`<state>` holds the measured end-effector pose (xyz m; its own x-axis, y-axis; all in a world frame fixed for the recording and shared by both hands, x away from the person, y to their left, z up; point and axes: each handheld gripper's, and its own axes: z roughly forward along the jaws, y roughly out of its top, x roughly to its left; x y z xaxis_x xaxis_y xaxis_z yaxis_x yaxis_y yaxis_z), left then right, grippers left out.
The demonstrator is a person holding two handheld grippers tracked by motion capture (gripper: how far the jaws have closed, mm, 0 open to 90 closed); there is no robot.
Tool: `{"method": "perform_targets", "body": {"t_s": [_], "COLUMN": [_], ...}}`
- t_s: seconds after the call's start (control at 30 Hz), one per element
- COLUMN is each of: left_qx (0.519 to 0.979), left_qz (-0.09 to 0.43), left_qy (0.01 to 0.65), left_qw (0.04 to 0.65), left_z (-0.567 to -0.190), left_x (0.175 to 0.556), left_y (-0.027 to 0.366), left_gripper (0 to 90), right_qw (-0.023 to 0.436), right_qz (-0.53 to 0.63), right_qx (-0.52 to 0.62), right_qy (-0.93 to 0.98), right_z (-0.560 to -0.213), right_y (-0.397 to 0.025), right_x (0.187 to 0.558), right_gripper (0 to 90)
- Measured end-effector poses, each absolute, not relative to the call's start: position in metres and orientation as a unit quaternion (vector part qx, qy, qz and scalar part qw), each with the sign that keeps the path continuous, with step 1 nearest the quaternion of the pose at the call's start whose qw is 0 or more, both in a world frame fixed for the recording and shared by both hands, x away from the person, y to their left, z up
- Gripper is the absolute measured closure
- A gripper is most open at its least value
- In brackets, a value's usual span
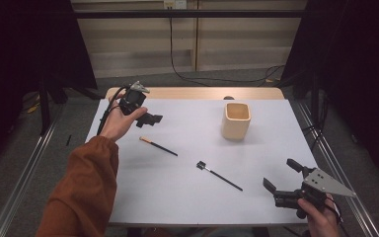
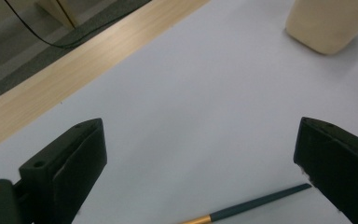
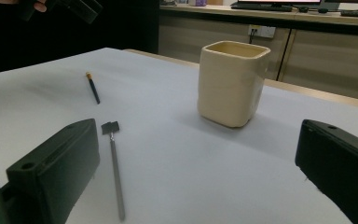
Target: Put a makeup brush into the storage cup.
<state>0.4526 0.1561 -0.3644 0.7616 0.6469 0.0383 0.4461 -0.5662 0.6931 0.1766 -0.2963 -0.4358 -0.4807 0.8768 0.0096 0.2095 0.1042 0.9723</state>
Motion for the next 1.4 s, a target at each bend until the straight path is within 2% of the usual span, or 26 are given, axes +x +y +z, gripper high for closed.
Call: {"method": "perform_targets", "body": {"t_s": [0.6,0.77,0.8,1.03,1.23,1.4], "left_qx": [0.923,0.928,0.930,0.931,0.942,0.959], "left_qz": [0.084,0.074,0.059,0.053,0.046,0.042], "left_qy": [0.305,0.305,0.303,0.304,0.269,0.197], "left_qw": [0.218,0.203,0.201,0.196,0.196,0.199], "left_z": [-0.390,-0.393,-0.394,-0.398,-0.400,-0.405], "left_x": [0.459,0.460,0.461,0.463,0.463,0.459], "left_y": [0.151,0.150,0.150,0.149,0.149,0.145], "left_gripper": [4.2,5.6,5.8,5.6,5.1,5.0], "right_qw": [0.311,0.311,0.310,0.310,0.310,0.309], "right_qz": [0.534,0.533,0.533,0.532,0.531,0.532], "right_qx": [0.401,0.400,0.399,0.399,0.400,0.400], "right_qy": [0.676,0.678,0.678,0.679,0.679,0.679], "right_z": [-0.436,-0.436,-0.436,-0.436,-0.437,-0.437], "right_y": [-0.296,-0.296,-0.296,-0.297,-0.296,-0.296], "right_x": [0.177,0.177,0.177,0.177,0.177,0.177], "right_gripper": [0.0,0.0,0.0,0.0,0.0,0.0]}}
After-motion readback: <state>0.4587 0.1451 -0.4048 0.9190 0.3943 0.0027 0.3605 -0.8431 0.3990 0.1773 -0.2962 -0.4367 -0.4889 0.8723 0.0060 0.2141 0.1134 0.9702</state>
